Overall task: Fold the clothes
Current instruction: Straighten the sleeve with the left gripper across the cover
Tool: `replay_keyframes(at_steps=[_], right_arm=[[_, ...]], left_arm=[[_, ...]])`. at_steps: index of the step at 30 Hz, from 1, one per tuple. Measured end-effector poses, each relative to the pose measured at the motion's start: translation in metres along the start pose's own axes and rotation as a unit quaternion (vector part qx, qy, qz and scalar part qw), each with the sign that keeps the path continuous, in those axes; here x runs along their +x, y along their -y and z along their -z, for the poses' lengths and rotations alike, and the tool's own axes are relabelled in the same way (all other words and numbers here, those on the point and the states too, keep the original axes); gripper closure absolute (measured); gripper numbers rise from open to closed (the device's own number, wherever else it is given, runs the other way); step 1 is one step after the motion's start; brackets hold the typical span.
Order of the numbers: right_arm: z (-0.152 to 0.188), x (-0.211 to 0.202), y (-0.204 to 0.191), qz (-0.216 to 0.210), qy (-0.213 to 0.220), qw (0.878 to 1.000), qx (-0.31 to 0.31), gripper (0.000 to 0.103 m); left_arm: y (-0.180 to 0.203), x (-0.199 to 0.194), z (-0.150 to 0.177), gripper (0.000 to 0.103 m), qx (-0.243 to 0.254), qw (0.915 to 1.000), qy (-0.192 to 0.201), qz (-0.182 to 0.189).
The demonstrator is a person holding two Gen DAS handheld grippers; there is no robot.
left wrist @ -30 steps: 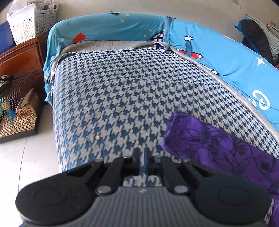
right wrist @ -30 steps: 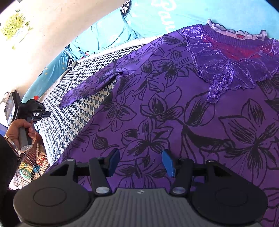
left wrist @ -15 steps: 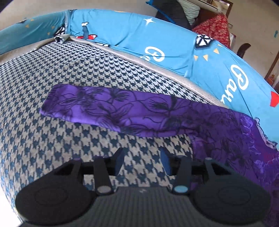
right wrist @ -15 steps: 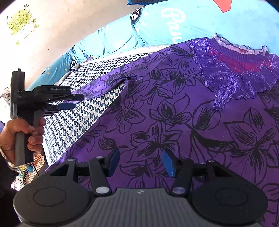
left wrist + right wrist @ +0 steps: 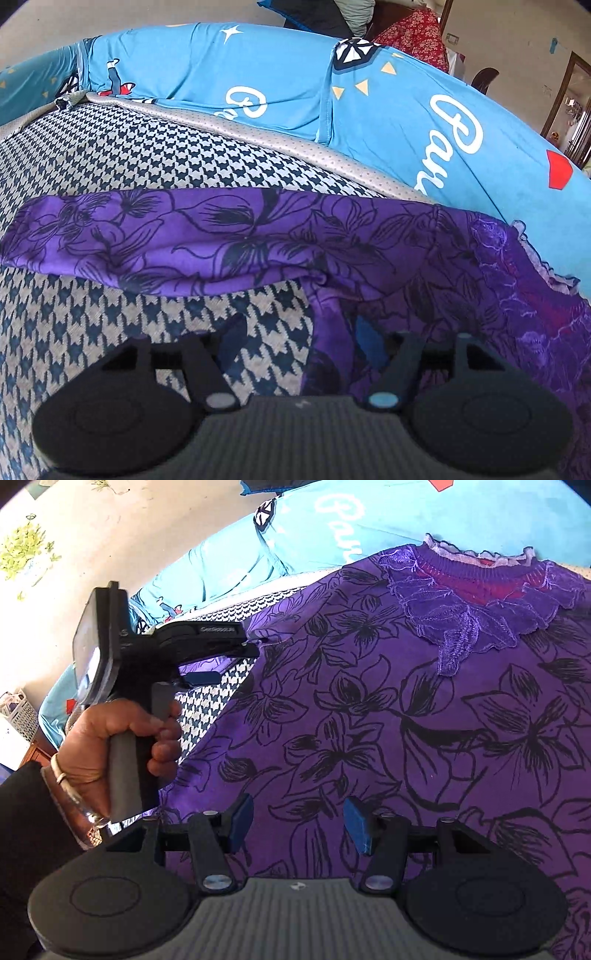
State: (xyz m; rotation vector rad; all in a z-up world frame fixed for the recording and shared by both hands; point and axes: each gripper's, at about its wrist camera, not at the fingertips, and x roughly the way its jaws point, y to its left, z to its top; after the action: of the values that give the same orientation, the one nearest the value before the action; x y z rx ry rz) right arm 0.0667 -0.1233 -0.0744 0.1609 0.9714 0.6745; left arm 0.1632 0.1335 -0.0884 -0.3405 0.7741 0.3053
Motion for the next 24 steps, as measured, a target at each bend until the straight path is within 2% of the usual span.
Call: replay_keyframes(at_steps=[5,9,13,19,24], right_arm=[[0.005,0.004,-0.005,-0.006,-0.016,1.000,-0.016,0.049],[0.011,0.008,-0.007,-0.006,-0.031,0.999,-0.030,0.049],[0.013,0.006,-0.007,-0.006,-0.034,0.999,-0.039,0.049],[0.014,-0.002,-0.004,0.008,-0.029,0.999,-0.041,0.049],[0.015,-0.013,0.004,0.027,-0.018,0.999,-0.040,0.049]], left_arm=[[0.009,0.021,0.005,0.034,0.006,0.9995,-0.006,-0.030],[0.015,0.025,0.011,0.025,0.047,0.9967,0.016,-0.064],[0.005,0.023,0.013,0.023,0.060,0.9945,0.022,-0.084],[-0.011,0.016,0.017,0.014,0.091,0.9899,0.034,-0.103],[-0.043,0.011,0.014,0.014,0.043,0.9914,0.014,-0.123]])
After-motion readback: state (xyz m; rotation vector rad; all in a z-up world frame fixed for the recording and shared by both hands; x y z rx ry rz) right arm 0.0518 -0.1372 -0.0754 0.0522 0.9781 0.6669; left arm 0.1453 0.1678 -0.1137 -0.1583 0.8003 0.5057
